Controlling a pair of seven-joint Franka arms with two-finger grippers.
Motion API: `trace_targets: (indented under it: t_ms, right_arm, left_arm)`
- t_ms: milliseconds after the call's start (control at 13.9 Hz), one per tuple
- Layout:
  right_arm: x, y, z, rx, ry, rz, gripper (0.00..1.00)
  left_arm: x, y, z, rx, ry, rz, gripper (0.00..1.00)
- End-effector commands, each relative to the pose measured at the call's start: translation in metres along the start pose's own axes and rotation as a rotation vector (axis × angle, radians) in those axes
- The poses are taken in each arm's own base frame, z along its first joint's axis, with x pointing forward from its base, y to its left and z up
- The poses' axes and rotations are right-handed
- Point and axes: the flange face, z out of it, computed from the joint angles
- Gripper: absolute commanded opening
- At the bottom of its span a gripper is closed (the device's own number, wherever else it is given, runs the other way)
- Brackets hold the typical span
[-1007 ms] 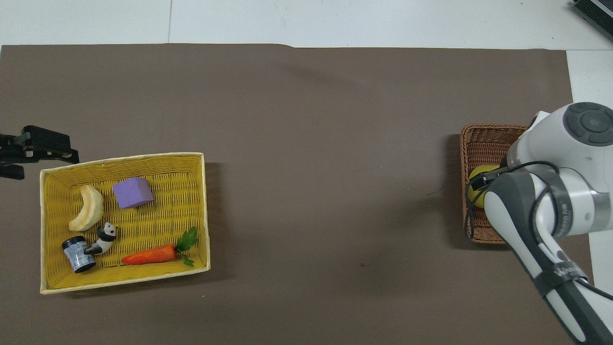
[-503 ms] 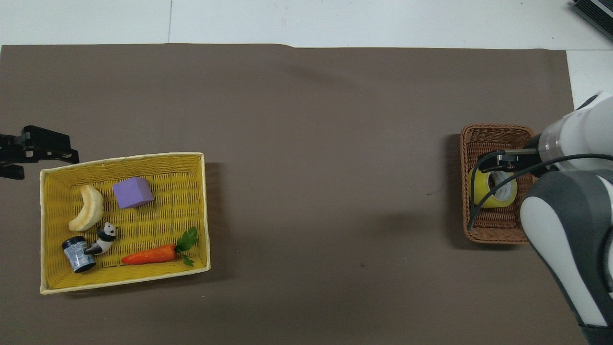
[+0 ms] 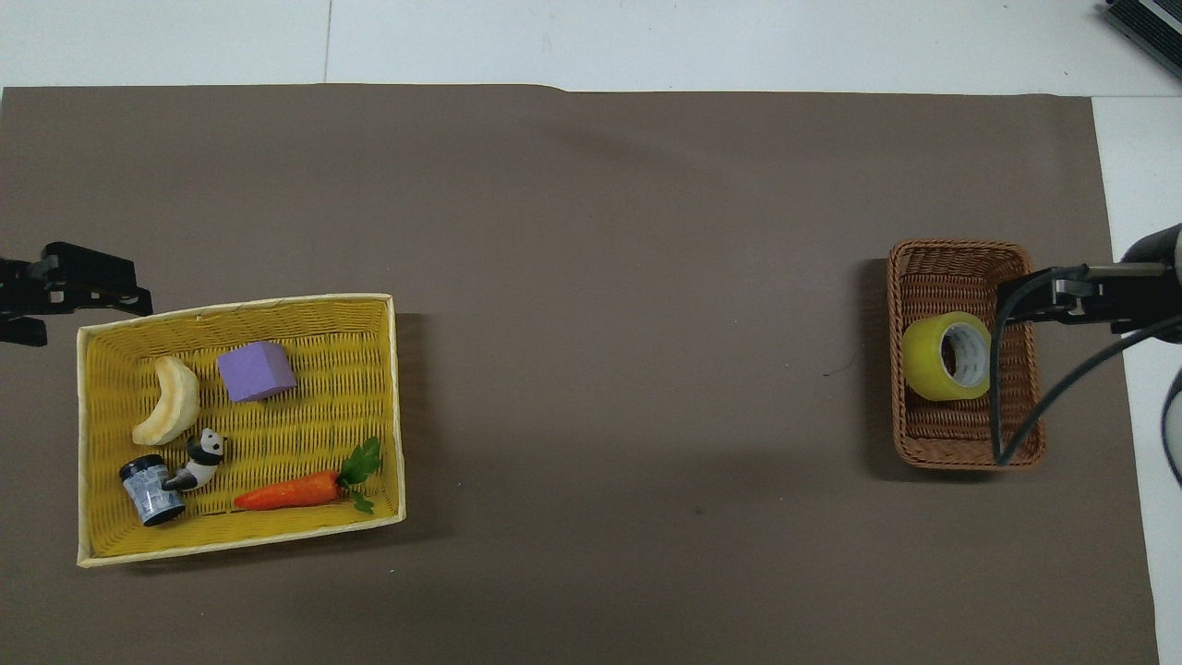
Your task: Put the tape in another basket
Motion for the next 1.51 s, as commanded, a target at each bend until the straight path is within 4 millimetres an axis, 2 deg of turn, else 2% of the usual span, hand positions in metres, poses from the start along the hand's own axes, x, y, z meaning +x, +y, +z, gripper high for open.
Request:
trace_targets:
  t_ms: [0, 72, 144, 359, 719, 1078, 1438]
  right_arm:
    - [-0.007, 0.006, -0.027, 0.038, -0.023, 0.012, 1.0]
    - [-0.011, 0.006, -0.028, 0.062, -0.043, -0.017, 1.0]
    - [-0.025, 0.006, -0.036, 0.088, -0.033, -0.04, 1.0]
    - [-0.042, 0.002, -0.017, 0.084, -0.055, -0.056, 1.0]
    - [-0.03, -0.003, -0.027, 0.052, -0.013, -0.096, 1.0]
    - [-0.031, -0.003, -0.014, 0.048, -0.026, -0.11, 1.0]
    - [-0.031, 0.005, -0.013, 0.045, -0.035, -0.113, 1.0]
  left_arm:
    - [-0.002, -0.003, -0.006, 0.022, -0.002, 0.002, 1.0]
    - [-0.002, -0.003, -0.006, 0.022, -0.002, 0.002, 1.0]
    - [-0.001, -0.003, -0.005, 0.022, -0.004, 0.002, 1.0]
    - [-0.002, -0.003, -0.006, 0.022, -0.004, 0.002, 1.0]
    - [-0.002, -0.003, -0.006, 0.022, -0.004, 0.002, 1.0]
    - [-0.002, -0.003, -0.006, 0.022, -0.004, 0.002, 1.0]
    - [-0.002, -0.003, -0.006, 0.022, -0.004, 0.002, 1.0]
